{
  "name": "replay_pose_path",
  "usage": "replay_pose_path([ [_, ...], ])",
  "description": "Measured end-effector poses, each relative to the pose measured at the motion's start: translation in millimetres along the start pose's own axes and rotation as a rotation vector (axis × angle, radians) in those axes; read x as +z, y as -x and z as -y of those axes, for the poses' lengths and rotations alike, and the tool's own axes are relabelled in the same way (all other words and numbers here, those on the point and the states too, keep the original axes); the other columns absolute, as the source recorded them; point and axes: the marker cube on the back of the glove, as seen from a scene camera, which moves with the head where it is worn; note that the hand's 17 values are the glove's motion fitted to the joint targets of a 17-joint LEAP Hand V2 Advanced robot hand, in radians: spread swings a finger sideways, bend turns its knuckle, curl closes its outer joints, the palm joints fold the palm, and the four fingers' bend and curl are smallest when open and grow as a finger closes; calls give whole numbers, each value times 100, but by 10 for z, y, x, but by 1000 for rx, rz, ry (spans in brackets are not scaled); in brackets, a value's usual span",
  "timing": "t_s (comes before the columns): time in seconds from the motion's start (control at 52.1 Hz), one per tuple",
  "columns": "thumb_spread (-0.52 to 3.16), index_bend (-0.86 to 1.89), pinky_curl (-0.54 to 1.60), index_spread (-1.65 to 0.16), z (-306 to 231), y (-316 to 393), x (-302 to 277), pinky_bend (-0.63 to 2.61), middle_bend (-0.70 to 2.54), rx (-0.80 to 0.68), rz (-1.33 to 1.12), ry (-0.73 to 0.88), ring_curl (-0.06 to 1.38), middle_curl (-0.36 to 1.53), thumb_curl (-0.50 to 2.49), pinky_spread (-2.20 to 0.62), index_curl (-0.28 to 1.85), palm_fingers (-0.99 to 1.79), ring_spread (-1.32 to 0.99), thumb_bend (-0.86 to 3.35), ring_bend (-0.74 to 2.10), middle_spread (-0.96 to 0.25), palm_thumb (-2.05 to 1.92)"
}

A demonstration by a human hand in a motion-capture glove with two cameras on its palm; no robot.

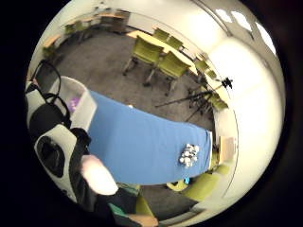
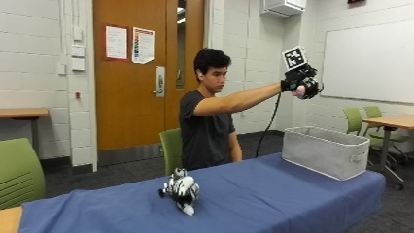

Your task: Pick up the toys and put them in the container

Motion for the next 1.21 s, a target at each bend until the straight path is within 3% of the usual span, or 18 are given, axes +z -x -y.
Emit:
replay_pose_path([
  [0.096,61,62,39,-24,364,434,310,87,94,65,-163,11,49,58,97,-45,79,119,-41,29,105,-30,45],
  [0.173,60,62,39,-24,607,735,569,88,94,109,-106,33,49,59,100,-45,79,119,-41,29,104,-30,44],
  [0.249,60,63,39,-23,568,229,751,87,94,-91,-103,69,49,59,104,-44,80,119,-41,30,104,-30,43],
  [0.326,60,63,40,-23,588,188,892,88,94,-167,-140,87,49,59,107,-45,80,119,-41,30,104,-30,42],
  [0.461,60,63,39,-23,747,507,1086,88,94,36,12,84,49,59,112,-44,80,118,-41,31,104,-30,41],
  [0.576,63,62,38,-23,661,573,1269,85,92,-38,81,230,49,59,115,-44,81,112,-41,27,104,-30,34],
  [0.633,85,41,43,-26,613,475,1342,96,74,-36,23,289,50,55,102,-39,79,76,-37,5,108,-28,-2],
  [0.652,87,32,46,-28,613,419,1367,106,59,-6,-17,290,49,51,94,-36,78,44,-35,-6,103,-26,-16],
  [0.691,88,24,51,-29,612,327,1398,119,50,46,-76,281,51,50,86,-31,78,21,-31,-15,97,-22,-23],
  [0.71,86,19,51,-30,602,302,1397,121,46,52,-85,277,51,48,82,-28,76,8,-28,-18,94,-20,-26],
  [0.806,84,10,47,-35,479,304,1234,127,39,-34,29,258,41,44,68,-19,60,9,-22,-20,85,-15,-27],
  [0.921,83,14,45,-37,330,-96,1158,125,37,0,-195,238,37,42,54,-13,55,8,-18,-19,84,-12,-25],
  [1.094,83,18,40,-39,149,454,907,114,38,129,-151,215,36,43,39,-9,52,9,-17,-17,84,-10,-24],
  [1.209,83,18,37,-39,-324,-186,601,110,38,174,-252,210,35,43,31,-8,51,11,-19,-16,84,-9,-23],
])
